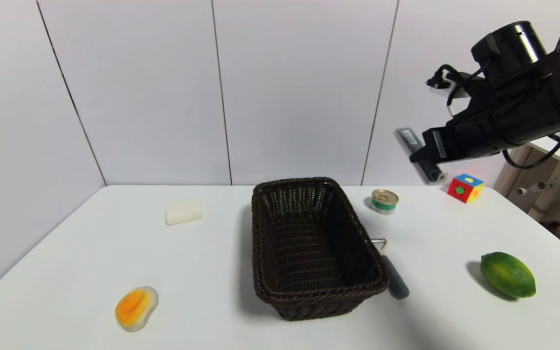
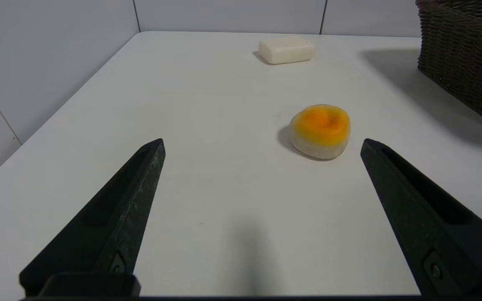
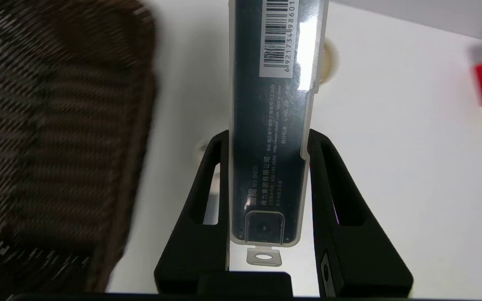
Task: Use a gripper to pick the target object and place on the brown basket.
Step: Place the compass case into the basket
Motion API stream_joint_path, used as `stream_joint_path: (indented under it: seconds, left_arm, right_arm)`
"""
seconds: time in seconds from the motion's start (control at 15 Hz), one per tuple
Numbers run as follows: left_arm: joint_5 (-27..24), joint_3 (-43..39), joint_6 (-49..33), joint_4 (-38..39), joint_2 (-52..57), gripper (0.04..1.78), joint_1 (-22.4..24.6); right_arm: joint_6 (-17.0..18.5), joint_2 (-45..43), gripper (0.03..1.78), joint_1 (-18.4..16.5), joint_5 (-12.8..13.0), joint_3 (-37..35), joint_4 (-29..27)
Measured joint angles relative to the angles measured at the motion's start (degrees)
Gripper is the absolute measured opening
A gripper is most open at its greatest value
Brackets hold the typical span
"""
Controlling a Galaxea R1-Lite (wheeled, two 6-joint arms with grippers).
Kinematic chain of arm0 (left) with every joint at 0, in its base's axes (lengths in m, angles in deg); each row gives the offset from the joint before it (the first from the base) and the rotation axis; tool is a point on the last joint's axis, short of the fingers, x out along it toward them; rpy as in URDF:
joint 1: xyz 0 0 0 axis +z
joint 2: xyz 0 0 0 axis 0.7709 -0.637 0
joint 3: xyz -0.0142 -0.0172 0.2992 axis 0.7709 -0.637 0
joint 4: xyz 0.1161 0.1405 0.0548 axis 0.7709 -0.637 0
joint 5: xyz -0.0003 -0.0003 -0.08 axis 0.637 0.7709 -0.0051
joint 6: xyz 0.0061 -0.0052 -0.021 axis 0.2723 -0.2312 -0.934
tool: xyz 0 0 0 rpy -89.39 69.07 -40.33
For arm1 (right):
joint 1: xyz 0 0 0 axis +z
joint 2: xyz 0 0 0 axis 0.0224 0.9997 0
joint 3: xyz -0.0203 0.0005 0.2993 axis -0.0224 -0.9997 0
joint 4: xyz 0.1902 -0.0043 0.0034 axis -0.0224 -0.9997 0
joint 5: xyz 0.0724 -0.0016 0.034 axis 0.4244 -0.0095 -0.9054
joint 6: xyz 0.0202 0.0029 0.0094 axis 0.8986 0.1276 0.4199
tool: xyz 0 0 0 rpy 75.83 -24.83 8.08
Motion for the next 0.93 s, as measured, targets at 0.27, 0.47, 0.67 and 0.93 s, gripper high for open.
stream_joint_path:
  seconds: [0.27, 0.47, 0.67, 0.93]
  left_arm:
    - [0.0, 0.0, 0.0, 0.0, 0.0, 1.69, 0.0]
    - [0.0, 0.0, 0.0, 0.0, 0.0, 1.69, 0.0]
    - [0.0, 0.0, 0.0, 0.0, 0.0, 1.69, 0.0]
    - [0.0, 0.0, 0.0, 0.0, 0.0, 1.69, 0.0]
  right_arm:
    - [0.6, -4.5, 0.54, 11.8, 0.0, -6.4, 0.0]
    - [3.6, -5.4, 0.54, 17.9, -0.1, -8.8, 0.1]
    - [4.9, -4.5, 0.54, 21.8, -0.2, -9.6, 0.3]
    - [4.8, -3.1, 0.88, 23.4, -0.2, -9.5, 0.6]
